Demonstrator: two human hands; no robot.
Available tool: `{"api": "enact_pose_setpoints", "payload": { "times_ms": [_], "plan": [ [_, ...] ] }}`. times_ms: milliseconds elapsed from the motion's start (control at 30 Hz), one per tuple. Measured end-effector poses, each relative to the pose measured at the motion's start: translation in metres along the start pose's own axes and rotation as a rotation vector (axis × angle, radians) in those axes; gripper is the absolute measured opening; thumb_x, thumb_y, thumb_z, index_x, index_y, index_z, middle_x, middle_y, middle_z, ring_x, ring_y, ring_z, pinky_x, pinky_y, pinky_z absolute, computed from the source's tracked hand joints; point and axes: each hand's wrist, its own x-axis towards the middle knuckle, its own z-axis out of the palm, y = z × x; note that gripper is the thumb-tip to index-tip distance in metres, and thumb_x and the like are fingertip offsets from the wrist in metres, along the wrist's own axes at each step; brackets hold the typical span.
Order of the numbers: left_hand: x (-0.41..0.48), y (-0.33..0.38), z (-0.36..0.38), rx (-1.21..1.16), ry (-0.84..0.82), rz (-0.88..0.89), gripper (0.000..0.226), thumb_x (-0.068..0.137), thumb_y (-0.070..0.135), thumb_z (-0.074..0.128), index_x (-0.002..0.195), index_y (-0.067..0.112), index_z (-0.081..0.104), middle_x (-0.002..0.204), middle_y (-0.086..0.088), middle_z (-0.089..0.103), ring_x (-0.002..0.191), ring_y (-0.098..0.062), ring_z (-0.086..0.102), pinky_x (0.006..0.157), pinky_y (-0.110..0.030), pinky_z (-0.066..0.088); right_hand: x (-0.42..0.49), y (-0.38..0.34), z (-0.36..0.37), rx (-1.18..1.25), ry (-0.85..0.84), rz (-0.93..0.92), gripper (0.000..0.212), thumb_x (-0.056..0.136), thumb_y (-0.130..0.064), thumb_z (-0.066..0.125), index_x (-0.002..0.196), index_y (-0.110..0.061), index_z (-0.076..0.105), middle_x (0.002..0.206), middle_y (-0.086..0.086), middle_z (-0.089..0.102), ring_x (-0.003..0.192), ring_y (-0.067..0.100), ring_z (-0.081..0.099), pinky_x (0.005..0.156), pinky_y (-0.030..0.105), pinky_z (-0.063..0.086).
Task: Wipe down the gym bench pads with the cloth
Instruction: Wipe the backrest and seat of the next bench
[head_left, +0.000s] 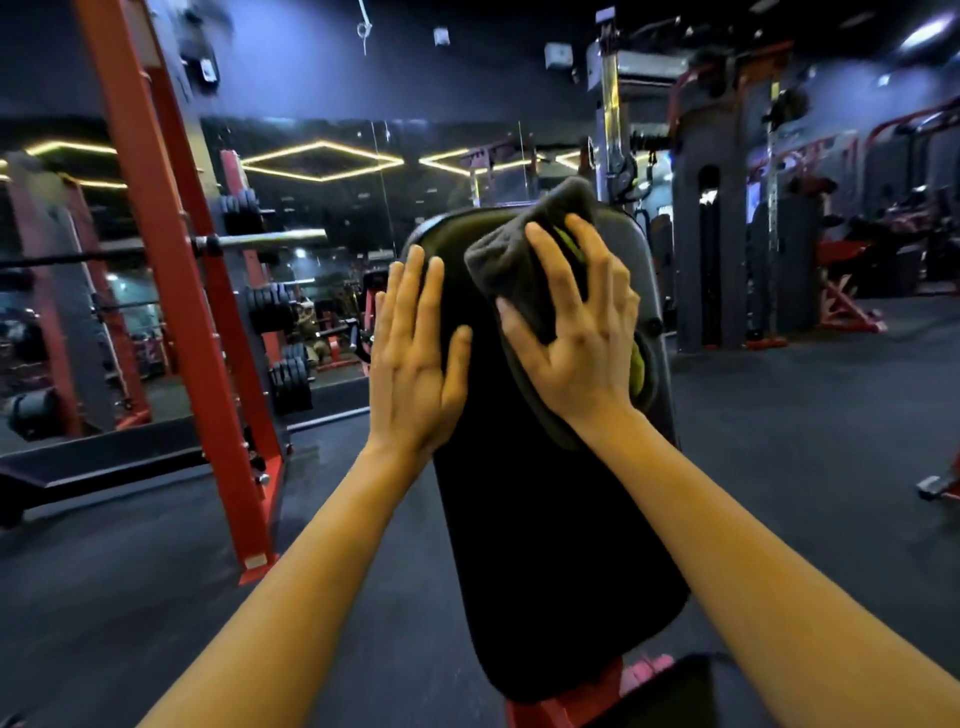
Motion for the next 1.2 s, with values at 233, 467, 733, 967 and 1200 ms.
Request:
{"api": "enact_pose_setpoints", "payload": {
  "times_ms": [233,467,733,967,1200],
  "plan": [
    [0.037,-0.008,0.017,-0.165,-0.001,-0.161,0.055,0.096,0.030,0.039,0.146,0.008,0.029,0.148,0.004,0.022,0.141,-0.018,0.022,0.117,-0.028,0.016,0.013,0.006,0.017,-0.006,-0.103,0.111,0.055,0.090,-0.053,0.046,0.140,-0.031,0.040,0.145,0.007,0.043,0.121,0.035,0.043,0.093,0.046,0.036],
    [0.055,-0.005,-0.004,-0.167,-0.135,-0.194,0.057,0.092,0.028,0.046,0.142,0.003,0.036,0.145,-0.012,0.037,0.137,-0.021,0.030,0.115,-0.030,0.023,0.111,0.029,0.019,-0.051,-0.361,0.461,0.071,0.072,-0.073,0.033,0.132,-0.038,0.049,0.140,-0.010,0.044,0.122,0.030,0.036,0.094,0.044,0.030],
    [0.079,-0.005,-0.027,-0.090,-0.432,-0.135,0.058,0.090,0.026,0.048,0.140,-0.001,0.038,0.145,-0.017,0.039,0.138,-0.026,0.031,0.117,-0.034,0.021,0.149,0.010,0.018,-0.188,-0.884,0.234,0.067,0.082,-0.076,0.028,0.134,-0.040,0.047,0.140,-0.014,0.046,0.125,0.029,0.034,0.098,0.048,0.026],
    [0.112,-0.003,-0.054,-0.055,-0.737,-0.123,0.058,0.089,0.027,0.045,0.138,-0.004,0.041,0.142,-0.022,0.042,0.133,-0.033,0.038,0.114,-0.036,0.024,0.169,0.001,0.015,-0.265,-1.050,0.431,0.055,0.085,-0.065,0.041,0.132,-0.038,0.051,0.142,-0.010,0.045,0.127,0.030,0.033,0.103,0.050,0.025],
    [0.142,0.012,-0.042,-0.069,-0.945,-0.229,0.064,0.089,0.035,0.040,0.142,-0.002,0.036,0.145,-0.021,0.038,0.135,-0.033,0.036,0.113,-0.039,0.019,0.171,-0.007,0.019,-0.245,-0.999,0.540,0.069,0.070,-0.067,0.025,0.122,-0.036,0.060,0.133,-0.013,0.052,0.124,0.023,0.038,0.103,0.050,0.021]
  ]
}}
